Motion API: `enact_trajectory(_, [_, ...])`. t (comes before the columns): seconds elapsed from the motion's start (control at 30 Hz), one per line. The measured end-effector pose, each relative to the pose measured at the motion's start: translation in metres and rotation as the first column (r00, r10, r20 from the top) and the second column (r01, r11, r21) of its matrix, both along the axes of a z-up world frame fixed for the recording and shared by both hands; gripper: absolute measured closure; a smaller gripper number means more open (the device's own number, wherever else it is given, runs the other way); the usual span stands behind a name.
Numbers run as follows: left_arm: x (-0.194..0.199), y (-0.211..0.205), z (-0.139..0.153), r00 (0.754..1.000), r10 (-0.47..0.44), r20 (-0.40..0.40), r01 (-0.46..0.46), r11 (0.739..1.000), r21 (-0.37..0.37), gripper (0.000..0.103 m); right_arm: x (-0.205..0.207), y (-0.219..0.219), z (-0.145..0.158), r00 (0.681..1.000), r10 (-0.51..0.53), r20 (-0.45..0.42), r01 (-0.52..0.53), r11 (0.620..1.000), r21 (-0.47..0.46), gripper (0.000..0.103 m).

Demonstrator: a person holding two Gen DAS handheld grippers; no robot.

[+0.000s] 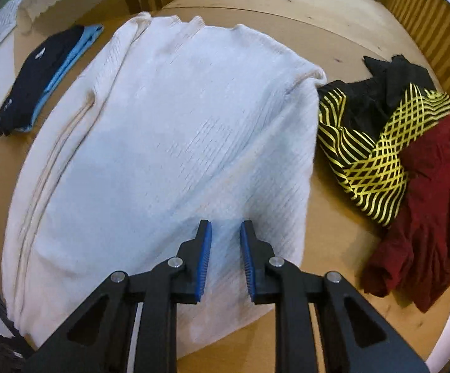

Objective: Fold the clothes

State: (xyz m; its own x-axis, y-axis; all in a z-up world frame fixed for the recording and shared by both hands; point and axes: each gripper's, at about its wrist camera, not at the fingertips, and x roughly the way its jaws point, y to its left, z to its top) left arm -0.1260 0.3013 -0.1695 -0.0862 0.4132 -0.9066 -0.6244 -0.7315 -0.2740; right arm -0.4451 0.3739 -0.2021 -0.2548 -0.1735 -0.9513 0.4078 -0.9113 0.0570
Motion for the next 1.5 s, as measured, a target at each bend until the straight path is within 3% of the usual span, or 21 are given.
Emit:
enact_trajectory(0.07, [0.004, 0.006, -0.001, 1.000, -0.005, 0.010, 0.005, 0.999, 0.053, 0.062, -0.002, 0.005, 0.003, 1.000, -0.018, 0.000, 0.018, 1.000, -0.008, 0.085])
enact_trajectory(0.13, [0.008, 0.012, 0.002, 1.000, -0.023, 0.014, 0.022, 0.998, 0.061, 0.062, -0.004, 0.010, 0.006, 0.999, -0.036, -0.002, 0.036, 0.999, -0.015, 0.085])
enact_trajectory(0.23, [0.015, 0.012, 0.015, 0.999, -0.001, -0.042, 0.003, 0.999, 0.048, 0.062, -0.006, 0.018, 0.012, 0.998, -0.064, -0.003, 0.064, 0.998, -0.026, 0.083])
enact_trajectory(0.33, [0.019, 0.025, 0.016, 0.992, 0.035, -0.120, -0.039, 0.999, -0.034, 0.062, -0.009, 0.026, 0.017, 0.996, -0.092, -0.004, 0.092, 0.995, -0.036, 0.081])
enact_trajectory(0.43, [0.020, 0.040, 0.009, 0.989, 0.035, -0.141, -0.050, 0.993, -0.104, 0.059, -0.010, 0.033, 0.022, 0.993, -0.117, -0.004, 0.117, 0.992, -0.047, 0.079])
enact_trajectory(0.53, [0.018, 0.049, -0.001, 0.986, 0.025, -0.164, -0.055, 0.981, -0.184, 0.059, -0.008, 0.039, 0.024, 0.991, -0.131, -0.020, 0.130, 0.991, -0.031, 0.068])
enact_trajectory(0.77, [0.017, 0.057, -0.007, 0.978, 0.047, -0.205, -0.103, 0.956, -0.273, 0.058, -0.001, 0.048, 0.031, 0.988, -0.148, -0.044, 0.147, 0.988, -0.038, 0.063])
enact_trajectory(1.03, [0.016, 0.047, -0.008, 0.979, 0.055, -0.195, -0.105, 0.961, -0.254, 0.063, -0.002, 0.054, 0.037, 0.982, -0.180, -0.056, 0.174, 0.980, -0.096, 0.062])
enact_trajectory(1.1, [0.013, 0.040, -0.008, 0.980, 0.059, -0.191, -0.107, 0.961, -0.254, 0.076, 0.000, 0.059, 0.038, 0.982, -0.183, -0.040, 0.176, 0.976, -0.127, 0.061])
enact_trajectory(1.2, [0.007, 0.029, -0.007, 0.982, 0.071, -0.173, -0.111, 0.966, -0.233, 0.088, 0.001, 0.066, 0.037, 0.981, -0.191, -0.026, 0.185, 0.971, -0.151, 0.058])
enact_trajectory(1.5, [-0.005, -0.009, 0.001, 0.985, 0.152, -0.081, -0.157, 0.986, -0.058, 0.092, -0.001, 0.087, 0.032, 0.976, -0.218, 0.021, 0.217, 0.951, -0.220, 0.057])
